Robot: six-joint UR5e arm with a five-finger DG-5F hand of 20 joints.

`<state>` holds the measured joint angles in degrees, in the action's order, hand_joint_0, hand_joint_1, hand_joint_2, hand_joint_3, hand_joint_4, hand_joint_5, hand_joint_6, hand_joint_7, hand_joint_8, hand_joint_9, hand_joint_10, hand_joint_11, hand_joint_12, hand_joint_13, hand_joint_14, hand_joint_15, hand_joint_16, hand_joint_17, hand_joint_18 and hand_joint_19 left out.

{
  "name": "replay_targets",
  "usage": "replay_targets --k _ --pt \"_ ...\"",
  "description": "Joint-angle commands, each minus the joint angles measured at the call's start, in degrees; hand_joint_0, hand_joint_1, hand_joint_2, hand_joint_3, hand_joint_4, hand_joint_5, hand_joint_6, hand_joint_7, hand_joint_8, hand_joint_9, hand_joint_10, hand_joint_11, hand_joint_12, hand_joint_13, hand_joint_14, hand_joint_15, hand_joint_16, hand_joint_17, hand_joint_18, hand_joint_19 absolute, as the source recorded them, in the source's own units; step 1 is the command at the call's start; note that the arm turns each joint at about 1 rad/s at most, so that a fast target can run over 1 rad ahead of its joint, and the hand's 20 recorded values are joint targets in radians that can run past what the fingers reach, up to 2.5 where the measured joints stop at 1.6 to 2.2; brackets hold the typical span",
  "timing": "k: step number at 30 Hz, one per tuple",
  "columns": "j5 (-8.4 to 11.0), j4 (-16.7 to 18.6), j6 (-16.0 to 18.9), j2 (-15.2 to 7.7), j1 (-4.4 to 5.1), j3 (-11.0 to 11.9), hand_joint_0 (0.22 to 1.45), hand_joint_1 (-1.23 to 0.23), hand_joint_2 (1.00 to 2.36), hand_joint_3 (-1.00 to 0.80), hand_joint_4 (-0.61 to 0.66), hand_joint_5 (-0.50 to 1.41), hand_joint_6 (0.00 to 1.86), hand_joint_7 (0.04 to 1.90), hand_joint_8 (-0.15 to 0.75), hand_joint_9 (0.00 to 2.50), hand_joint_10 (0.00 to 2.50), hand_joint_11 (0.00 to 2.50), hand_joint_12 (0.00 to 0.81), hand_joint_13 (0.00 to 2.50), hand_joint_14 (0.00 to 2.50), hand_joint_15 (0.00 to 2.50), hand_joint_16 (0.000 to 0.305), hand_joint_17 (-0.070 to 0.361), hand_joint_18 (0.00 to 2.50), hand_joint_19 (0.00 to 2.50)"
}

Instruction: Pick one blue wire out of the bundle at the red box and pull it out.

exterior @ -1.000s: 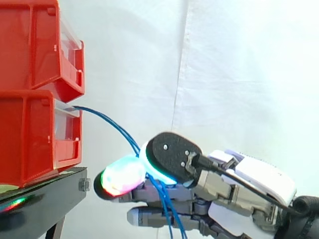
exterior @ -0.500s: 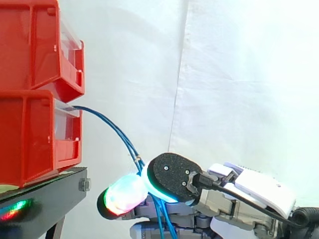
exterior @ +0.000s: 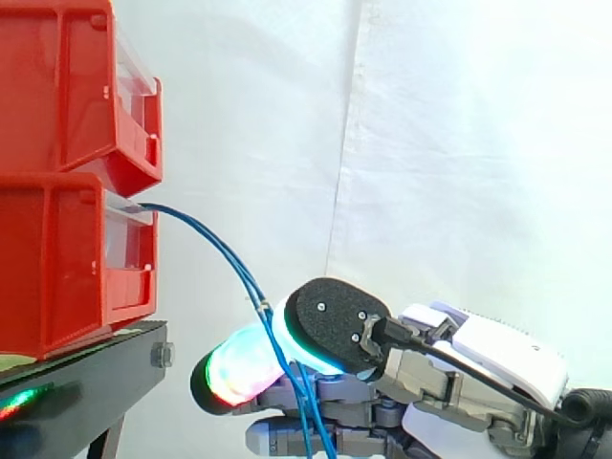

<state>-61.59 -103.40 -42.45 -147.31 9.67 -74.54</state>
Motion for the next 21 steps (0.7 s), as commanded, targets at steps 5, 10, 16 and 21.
replay_targets --k 5,10,16,21 --pt "-0.02 1.5 0.0 0.0 0.00 0.2 0.56 -0.63 1.01 -0.39 0.30 -0.16 0.72 0.96 0.355 0.61 0.01 0.24 0.421 0.40 0.00 0.10 0.055 0.123 0.49 0.26" --pt "-0.02 1.5 0.0 0.0 0.00 0.7 0.58 -0.65 1.01 -0.34 0.28 -0.19 0.84 0.89 0.351 0.62 0.01 0.25 0.418 0.41 0.00 0.10 0.054 0.121 0.50 0.27" --pt "-0.02 1.5 0.0 0.0 0.00 1.5 0.58 -0.67 1.02 -0.25 0.26 -0.20 0.88 0.90 0.352 0.62 0.01 0.27 0.419 0.41 0.00 0.10 0.054 0.121 0.51 0.27" --pt "-0.02 1.5 0.0 0.0 0.09 1.5 0.57 -0.66 1.02 -0.17 0.25 -0.20 0.91 0.89 0.356 0.62 0.01 0.27 0.420 0.42 0.00 0.11 0.054 0.121 0.51 0.27"
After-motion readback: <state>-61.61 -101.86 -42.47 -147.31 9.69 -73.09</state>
